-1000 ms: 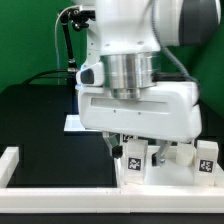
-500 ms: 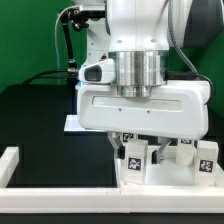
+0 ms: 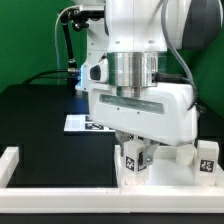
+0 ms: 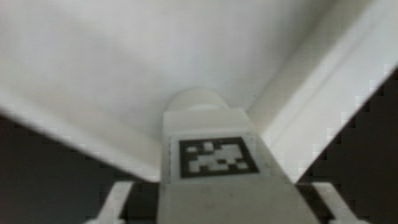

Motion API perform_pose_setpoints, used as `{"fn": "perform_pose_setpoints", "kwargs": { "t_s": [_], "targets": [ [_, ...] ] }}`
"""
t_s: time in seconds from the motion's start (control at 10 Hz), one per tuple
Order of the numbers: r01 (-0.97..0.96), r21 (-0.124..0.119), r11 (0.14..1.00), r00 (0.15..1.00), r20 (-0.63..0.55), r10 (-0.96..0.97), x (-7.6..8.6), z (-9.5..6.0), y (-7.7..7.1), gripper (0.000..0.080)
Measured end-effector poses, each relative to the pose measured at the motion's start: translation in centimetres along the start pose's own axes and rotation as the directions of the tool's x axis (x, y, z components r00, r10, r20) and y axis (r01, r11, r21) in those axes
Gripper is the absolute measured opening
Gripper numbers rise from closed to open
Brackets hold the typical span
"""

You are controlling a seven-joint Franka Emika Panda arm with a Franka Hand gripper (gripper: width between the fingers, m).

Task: Assemble square table

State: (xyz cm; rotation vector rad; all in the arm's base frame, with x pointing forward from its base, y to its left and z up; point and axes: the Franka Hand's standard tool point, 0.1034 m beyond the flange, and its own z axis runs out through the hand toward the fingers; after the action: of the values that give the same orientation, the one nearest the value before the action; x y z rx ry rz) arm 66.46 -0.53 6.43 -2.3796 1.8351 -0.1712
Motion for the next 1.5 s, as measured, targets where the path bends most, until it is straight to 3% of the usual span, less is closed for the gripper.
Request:
{"fn": "perform_pose_setpoints", "kwargs": {
  "t_s": [0.1, 0.3, 0.6, 0.7, 0.8, 0.9, 1.3, 1.4, 1.5],
  "targets": [
    [-0.226, 0.012, 0.974, 0.974, 0.029, 0.225, 0.0, 0.1, -0.1, 0.0291],
    [-0.503, 0.029, 0.864, 0.862, 0.084, 0.500, 0.4, 0.1, 0.0, 0.0291],
    [-0.536, 0.023, 0.844, 0.842, 0.088, 0.533, 0.1, 0.1, 0.0, 0.0297],
    [-0.479, 0.029, 0.878, 0.876, 0.085, 0.475, 0.1, 0.0, -0.1, 0.0297],
    [-0.258, 0.054, 0.965, 0.965, 0.070, 0.254, 0.2, -0.3, -0.3, 0.0475],
    [-0.029, 0.074, 0.997, 0.998, 0.056, 0.025, 1.1, -0.3, -0.2, 0.0603],
    [0.242, 0.075, 0.967, 0.969, 0.034, -0.245, 1.6, -0.2, 0.2, 0.0648],
    [0.363, 0.067, 0.929, 0.931, 0.019, -0.365, 1.6, -0.2, 0.2, 0.0648],
    [0.559, 0.037, 0.828, 0.829, -0.009, -0.559, 1.0, -0.3, -0.1, 0.0649]
  ]
}}
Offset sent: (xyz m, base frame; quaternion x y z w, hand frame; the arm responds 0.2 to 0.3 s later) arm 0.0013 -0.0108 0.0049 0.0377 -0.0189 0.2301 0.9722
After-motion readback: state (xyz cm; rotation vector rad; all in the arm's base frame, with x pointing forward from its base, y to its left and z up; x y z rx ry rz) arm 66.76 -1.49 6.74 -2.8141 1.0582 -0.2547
